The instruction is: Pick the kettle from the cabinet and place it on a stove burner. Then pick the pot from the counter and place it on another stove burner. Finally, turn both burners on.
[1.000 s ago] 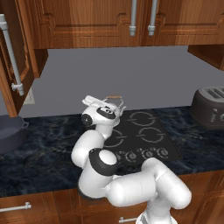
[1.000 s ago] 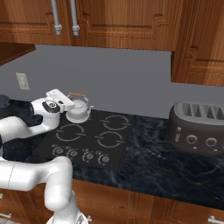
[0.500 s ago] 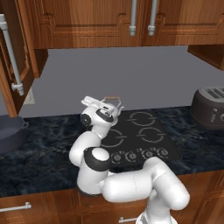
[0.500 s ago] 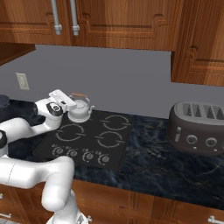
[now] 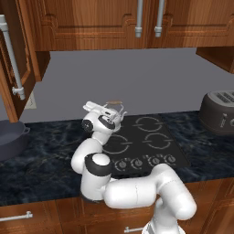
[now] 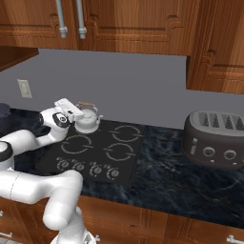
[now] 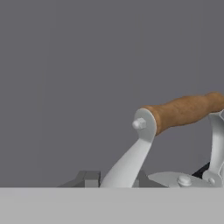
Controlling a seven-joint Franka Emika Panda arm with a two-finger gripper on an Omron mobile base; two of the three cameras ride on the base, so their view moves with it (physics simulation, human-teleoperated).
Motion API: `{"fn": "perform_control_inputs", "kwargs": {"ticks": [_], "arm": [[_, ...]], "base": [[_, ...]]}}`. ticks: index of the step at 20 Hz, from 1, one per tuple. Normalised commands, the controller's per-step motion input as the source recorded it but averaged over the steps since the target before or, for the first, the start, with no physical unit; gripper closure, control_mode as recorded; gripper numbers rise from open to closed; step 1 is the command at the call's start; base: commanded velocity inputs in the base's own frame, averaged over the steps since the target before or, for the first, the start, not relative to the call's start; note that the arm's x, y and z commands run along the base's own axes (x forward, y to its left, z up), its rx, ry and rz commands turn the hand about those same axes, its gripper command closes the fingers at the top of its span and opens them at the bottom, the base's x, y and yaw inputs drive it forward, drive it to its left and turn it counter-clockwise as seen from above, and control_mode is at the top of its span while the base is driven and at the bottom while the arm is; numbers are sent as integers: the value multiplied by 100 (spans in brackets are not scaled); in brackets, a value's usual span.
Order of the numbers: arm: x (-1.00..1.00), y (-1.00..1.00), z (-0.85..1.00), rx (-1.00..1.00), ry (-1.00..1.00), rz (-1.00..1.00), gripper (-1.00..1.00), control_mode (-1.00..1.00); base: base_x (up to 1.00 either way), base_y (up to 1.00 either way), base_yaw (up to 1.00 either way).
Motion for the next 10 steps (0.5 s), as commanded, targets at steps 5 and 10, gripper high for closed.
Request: {"fn": "perform_control_inputs", "kwargs": {"ticks": [5, 10], "arm": [[31, 7, -15, 0, 0, 0, 100, -100], [26, 4, -18, 0, 0, 0, 100, -100]], "base": [[0, 0, 0], [0, 0, 0]]}}
